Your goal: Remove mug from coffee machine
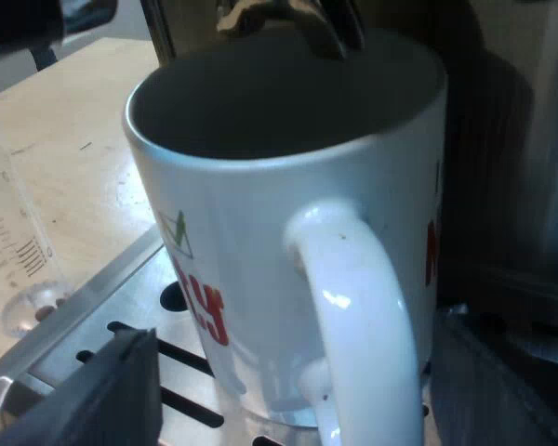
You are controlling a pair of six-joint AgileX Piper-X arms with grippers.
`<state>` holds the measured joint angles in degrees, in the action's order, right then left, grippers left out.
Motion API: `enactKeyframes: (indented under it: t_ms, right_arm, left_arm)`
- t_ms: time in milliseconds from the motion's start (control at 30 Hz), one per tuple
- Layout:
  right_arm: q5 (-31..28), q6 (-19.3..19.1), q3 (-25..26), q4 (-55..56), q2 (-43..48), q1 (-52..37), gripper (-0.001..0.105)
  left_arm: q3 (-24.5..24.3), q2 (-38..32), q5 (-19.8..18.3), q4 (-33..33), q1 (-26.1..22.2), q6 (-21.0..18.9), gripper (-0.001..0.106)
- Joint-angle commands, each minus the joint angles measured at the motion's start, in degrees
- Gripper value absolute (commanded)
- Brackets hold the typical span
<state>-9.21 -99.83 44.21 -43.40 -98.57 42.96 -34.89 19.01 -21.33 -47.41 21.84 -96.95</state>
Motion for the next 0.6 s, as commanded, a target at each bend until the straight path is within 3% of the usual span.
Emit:
enactKeyframes:
  t_ms: [33,233,467,600]
  right_arm:
    - [-0.04,-0.53,0.34,-1.05,-0.35,-0.07,0.063]
    - [-0.18,-0.53,0.34,-1.05,-0.32,-0.07,0.062]
    - [-0.95,-0.53,0.34,-1.05,-0.32,-0.07,0.035]
    - [-1.1,-0.53,0.34,-1.05,-0.32,-0.07,0.031]
  left_arm:
    - [-0.28,0.06,-0.36,0.61,0.15,0.06,0.087]
    - [-0.28,0.06,-0.36,0.61,0.15,0.06,0.087]
    - [-0.28,0.06,-0.36,0.61,0.15,0.06,0.087]
    - [-0.28,0.06,-0.36,0.61,0.15,0.06,0.087]
